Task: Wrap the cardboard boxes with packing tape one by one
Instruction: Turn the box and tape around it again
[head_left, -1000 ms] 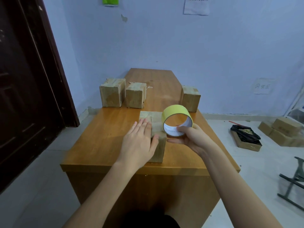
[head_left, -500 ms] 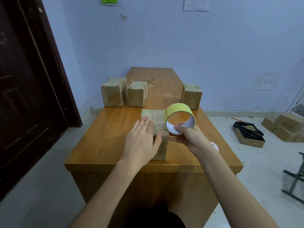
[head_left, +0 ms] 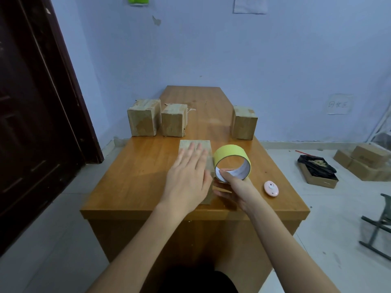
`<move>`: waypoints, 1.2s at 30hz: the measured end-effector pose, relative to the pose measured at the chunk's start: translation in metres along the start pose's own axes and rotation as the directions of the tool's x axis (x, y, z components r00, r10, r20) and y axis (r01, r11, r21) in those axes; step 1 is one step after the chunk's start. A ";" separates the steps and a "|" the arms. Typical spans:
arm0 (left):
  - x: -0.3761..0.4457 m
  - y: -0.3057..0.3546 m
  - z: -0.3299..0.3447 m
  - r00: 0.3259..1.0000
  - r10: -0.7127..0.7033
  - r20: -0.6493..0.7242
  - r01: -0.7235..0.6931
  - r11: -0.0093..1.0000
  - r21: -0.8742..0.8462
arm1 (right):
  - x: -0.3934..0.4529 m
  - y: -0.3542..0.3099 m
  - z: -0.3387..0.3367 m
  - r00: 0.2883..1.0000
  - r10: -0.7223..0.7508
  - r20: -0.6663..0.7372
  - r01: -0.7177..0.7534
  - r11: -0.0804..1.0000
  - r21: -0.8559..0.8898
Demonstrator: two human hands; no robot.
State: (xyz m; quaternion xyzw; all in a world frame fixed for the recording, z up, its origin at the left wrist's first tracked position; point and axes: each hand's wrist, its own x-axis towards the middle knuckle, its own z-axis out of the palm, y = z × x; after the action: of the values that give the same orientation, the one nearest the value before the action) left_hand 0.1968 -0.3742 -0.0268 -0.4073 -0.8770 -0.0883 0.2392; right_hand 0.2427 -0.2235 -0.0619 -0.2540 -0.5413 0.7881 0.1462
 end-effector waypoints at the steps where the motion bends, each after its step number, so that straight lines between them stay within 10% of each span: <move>1: -0.002 0.004 0.001 1.000 0.024 0.008 -0.024 1.000 -0.012 | -0.001 0.000 0.000 1.000 -0.011 0.006 0.011 1.000 -0.010; 10: -0.002 -0.005 0.000 1.000 0.028 -0.009 -0.029 0.971 -0.236 | -0.004 -0.006 0.000 1.000 -0.030 0.004 0.031 0.996 -0.088; 18: -0.006 -0.016 -0.007 0.995 -0.060 0.077 0.052 0.994 0.100 | -0.002 -0.008 -0.002 1.000 -0.024 0.001 0.024 0.988 -0.152; 36: 0.007 0.015 -0.008 0.994 -0.001 -0.110 -0.015 0.990 -0.141 | -0.014 -0.016 0.006 0.997 0.071 0.015 -0.063 0.948 -0.312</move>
State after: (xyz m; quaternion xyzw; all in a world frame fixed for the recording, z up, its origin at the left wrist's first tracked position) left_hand 0.2072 -0.3625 -0.0171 -0.4209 -0.8526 -0.1717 0.2579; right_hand 0.2506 -0.2293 -0.0420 -0.2820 -0.6517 0.7005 0.0704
